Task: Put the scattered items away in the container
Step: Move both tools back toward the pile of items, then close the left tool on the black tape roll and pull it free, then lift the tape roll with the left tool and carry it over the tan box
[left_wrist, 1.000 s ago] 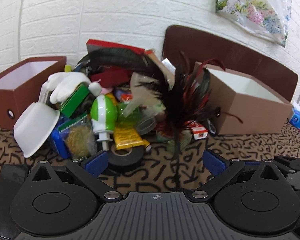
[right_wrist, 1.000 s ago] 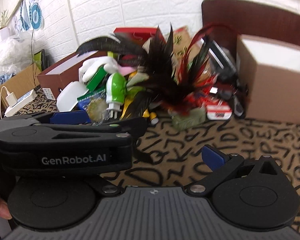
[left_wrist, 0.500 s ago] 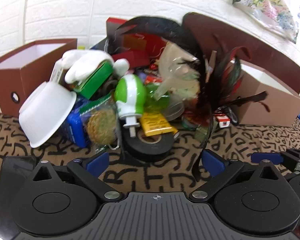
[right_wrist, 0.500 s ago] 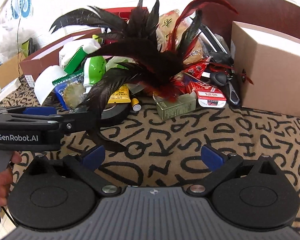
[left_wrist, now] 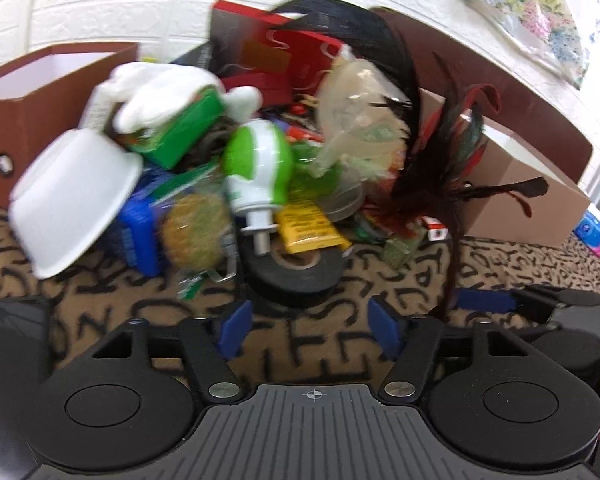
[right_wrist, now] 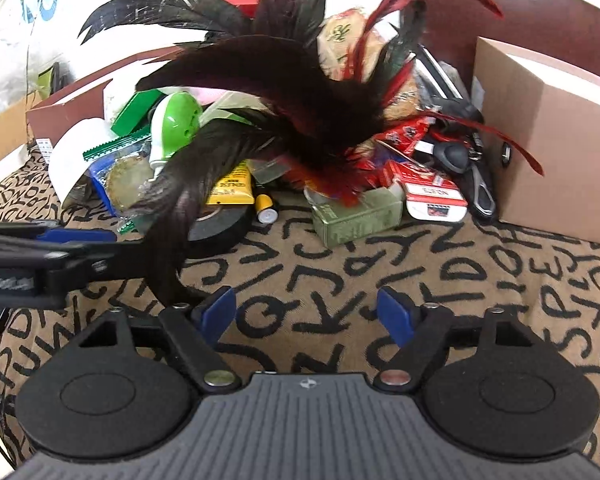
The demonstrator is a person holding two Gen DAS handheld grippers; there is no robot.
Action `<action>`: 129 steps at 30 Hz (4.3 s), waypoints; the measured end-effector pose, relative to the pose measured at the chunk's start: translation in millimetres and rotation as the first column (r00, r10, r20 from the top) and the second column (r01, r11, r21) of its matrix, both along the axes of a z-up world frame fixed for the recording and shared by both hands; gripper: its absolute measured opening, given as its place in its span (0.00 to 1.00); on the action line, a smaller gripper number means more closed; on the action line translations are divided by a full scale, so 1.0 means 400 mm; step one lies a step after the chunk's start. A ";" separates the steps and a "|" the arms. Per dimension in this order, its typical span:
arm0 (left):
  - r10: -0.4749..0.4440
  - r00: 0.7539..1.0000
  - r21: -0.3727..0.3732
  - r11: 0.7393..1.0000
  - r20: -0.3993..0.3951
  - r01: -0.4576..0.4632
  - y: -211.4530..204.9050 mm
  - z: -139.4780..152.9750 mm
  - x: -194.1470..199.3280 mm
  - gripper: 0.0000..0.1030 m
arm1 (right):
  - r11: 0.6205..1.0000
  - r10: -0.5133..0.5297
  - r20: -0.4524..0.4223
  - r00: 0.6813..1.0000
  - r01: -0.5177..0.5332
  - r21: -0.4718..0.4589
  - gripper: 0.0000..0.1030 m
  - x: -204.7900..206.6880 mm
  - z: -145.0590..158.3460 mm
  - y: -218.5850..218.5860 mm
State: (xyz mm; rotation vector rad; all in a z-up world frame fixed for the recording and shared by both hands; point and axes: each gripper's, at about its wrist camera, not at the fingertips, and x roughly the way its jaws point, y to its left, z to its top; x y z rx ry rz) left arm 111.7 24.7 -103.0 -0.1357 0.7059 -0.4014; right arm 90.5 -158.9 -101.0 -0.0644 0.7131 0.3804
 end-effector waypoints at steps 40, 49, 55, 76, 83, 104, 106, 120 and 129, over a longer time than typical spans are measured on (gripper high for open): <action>-0.074 0.994 0.000 0.997 -0.084 0.074 -0.003 -0.030 0.021 0.70 | 0.950 0.311 0.045 0.949 -0.311 -0.009 0.69 -0.010 -0.005 0.095; -0.223 0.967 -0.033 0.975 -0.127 0.220 -0.073 -0.031 -0.121 0.72 | 0.967 0.256 0.012 0.966 -0.257 0.003 0.68 -0.167 0.017 -0.029; -0.289 0.950 -0.028 0.957 -0.119 0.288 -0.098 -0.032 -0.173 0.73 | 0.981 0.190 -0.026 0.981 -0.189 0.035 0.68 -0.241 0.011 -0.072; -0.219 0.961 -0.060 0.975 -0.168 0.212 -0.083 -0.037 -0.114 0.50 | 0.995 0.006 -0.051 0.999 -0.001 0.100 0.42 -0.185 0.039 -0.126; -0.215 0.963 -0.033 0.977 -0.164 0.212 -0.089 -0.038 -0.112 0.34 | 0.995 0.028 -0.070 0.997 -0.022 0.093 0.26 -0.172 0.037 -0.109; -0.204 0.963 -0.061 0.979 -0.178 0.196 -0.084 -0.043 -0.106 0.48 | 0.995 0.010 -0.106 0.994 0.001 0.102 0.27 -0.163 0.040 -0.104; -0.202 0.963 -0.063 0.979 -0.179 0.194 -0.084 -0.042 -0.105 0.49 | 0.995 0.011 -0.107 0.994 0.000 0.101 0.27 -0.162 0.039 -0.105; -0.210 0.960 -0.103 0.976 -0.185 0.193 -0.070 -0.051 -0.103 0.52 | 0.996 -0.012 -0.123 0.992 0.023 0.085 0.42 -0.145 0.031 -0.111; -0.252 0.949 -0.108 0.966 -0.192 0.234 -0.064 -0.051 -0.095 0.46 | 1.000 0.024 -0.107 0.994 -0.022 0.016 0.39 -0.144 0.010 -0.080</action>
